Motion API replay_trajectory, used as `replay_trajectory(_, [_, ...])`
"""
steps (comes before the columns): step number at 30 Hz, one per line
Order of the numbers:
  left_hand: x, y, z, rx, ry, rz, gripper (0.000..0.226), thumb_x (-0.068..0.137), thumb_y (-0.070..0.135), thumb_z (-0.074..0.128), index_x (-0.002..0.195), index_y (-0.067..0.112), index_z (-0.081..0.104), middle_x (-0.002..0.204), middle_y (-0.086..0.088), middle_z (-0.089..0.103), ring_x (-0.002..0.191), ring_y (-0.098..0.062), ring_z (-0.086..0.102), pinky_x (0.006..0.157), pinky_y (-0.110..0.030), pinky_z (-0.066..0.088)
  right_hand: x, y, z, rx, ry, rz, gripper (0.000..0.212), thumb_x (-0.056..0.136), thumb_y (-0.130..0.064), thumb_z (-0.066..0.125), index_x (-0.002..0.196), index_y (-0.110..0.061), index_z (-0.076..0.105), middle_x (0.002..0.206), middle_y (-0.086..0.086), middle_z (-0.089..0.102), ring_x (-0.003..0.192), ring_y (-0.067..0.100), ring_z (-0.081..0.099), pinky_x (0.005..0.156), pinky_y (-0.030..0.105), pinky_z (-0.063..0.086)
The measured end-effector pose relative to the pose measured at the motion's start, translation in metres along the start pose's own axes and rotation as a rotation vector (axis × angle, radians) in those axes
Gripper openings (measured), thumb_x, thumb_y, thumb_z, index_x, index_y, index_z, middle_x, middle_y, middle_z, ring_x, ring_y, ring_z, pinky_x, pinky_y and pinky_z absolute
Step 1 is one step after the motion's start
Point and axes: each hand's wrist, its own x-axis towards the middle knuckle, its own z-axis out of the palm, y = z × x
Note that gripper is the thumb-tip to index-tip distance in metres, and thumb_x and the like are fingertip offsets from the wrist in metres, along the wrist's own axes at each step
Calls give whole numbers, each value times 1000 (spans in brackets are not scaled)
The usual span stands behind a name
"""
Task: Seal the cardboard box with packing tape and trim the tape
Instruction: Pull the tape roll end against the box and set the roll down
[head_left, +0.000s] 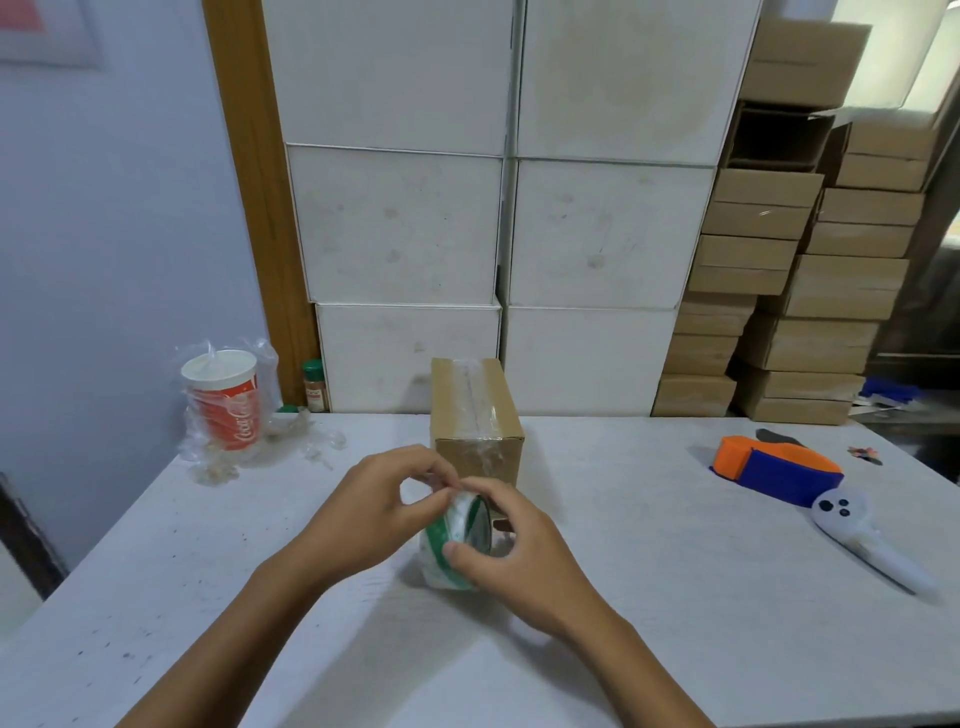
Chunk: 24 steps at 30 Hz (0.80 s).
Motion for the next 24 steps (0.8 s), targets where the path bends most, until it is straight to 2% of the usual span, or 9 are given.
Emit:
replay_trajectory(3, [9,5,6,-30,14,-2,14,94,22,79,102,32,82,99,15,81,101,-3,74,89,-26,62,3,6,-8,75,-15,34,53,85,-27,78,131,-46,62,127,-19,71,121,2,65,101,27,56])
replay_trajectory(6, [12,4,17,-82,26,-34,18,91,22,83,104,33,80,93,15,80,96,-3,74,86,-24,62,5,15,-11,84,-34,64,57,83,-23,74,134,-46,61,129,-16,71,123,6,66,107,37,56])
replay_trajectory(8, [11,6,23,-117,34,-63,20,89,21,85,102,34,77,90,19,79,91,-2,74,83,-23,63,5,21,-11,84,-44,78,59,82,-20,71,134,-47,61,129,-15,71,122,9,68,107,41,57])
replay_trajectory(10, [11,7,28,-165,56,-87,20,89,19,85,100,30,73,88,17,79,86,-2,75,79,-27,65,4,24,-10,89,-45,85,59,82,-20,70,134,-46,61,129,-14,72,122,10,68,107,42,57])
replay_trajectory(13, [10,9,30,-217,73,-99,22,89,16,85,97,28,68,88,8,81,84,-6,76,76,-30,67,2,25,-10,104,-20,65,57,85,-24,72,137,-45,59,133,-20,68,125,2,63,105,30,55])
replay_trajectory(16, [8,9,31,-237,75,-109,23,90,17,85,97,25,64,89,4,80,85,-10,75,74,-31,68,2,20,-12,79,122,19,52,89,-24,74,137,-38,61,132,-24,67,126,-5,59,98,19,50])
replay_trajectory(20, [6,6,36,-240,99,-106,24,91,16,84,98,24,63,91,8,78,86,-9,74,69,-23,65,8,16,-11,-17,303,-75,42,90,-25,76,128,-36,65,122,-20,71,121,2,63,97,20,52])
replay_trajectory(24, [3,5,38,-238,111,-82,22,93,16,82,98,19,62,89,8,78,80,-7,72,73,-28,66,12,10,-11,-87,275,-168,33,93,-22,76,123,-33,66,114,-16,75,114,5,68,91,19,52])
